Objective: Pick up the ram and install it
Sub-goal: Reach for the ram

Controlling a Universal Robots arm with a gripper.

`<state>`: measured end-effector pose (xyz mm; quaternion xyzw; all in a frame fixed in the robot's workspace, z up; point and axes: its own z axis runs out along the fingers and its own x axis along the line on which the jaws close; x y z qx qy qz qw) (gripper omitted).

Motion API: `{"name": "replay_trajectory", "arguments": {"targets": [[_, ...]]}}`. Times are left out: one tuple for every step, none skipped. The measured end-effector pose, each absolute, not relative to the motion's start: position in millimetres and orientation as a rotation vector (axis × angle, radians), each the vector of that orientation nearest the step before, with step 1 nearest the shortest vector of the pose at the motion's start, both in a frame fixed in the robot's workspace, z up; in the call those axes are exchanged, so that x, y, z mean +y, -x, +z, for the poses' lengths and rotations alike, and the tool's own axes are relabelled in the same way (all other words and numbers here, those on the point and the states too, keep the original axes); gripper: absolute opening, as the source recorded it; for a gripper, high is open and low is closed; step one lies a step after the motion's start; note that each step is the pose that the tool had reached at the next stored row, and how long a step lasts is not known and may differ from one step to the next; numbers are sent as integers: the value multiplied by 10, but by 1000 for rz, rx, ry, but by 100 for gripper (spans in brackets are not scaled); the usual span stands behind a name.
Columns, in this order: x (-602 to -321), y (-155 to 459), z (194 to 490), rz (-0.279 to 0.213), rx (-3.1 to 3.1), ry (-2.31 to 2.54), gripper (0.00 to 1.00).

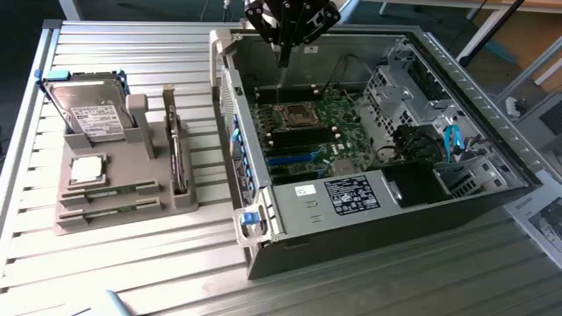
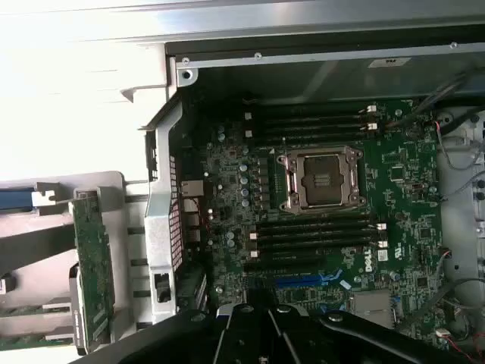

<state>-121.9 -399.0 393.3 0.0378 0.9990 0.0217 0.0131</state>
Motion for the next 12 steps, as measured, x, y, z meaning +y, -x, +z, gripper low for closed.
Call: {"name": "replay_trajectory", "arguments": {"targets": [[-3989, 1228, 3933, 68, 3112, -118, 10], [-3989, 1254, 3933, 68, 3113, -118, 10], [-3990, 1308, 3931, 68, 3113, -118, 10], [-3989, 1375, 3931, 68, 3112, -118, 10], [-3989, 1424, 3930, 68, 3112, -118, 10], [-3989, 1476, 3930, 67, 3113, -118, 10], [-3989, 1592, 3928, 68, 3112, -118, 10], [-3989, 1675, 3927, 68, 3112, -118, 10], [-3989, 1755, 3927, 68, 3112, -118, 10], [-3988, 1852, 3926, 67, 3113, -118, 10], [-3988, 1921, 3925, 68, 3112, -118, 10], [-3988, 1988, 3924, 68, 3112, -118, 10]]}}
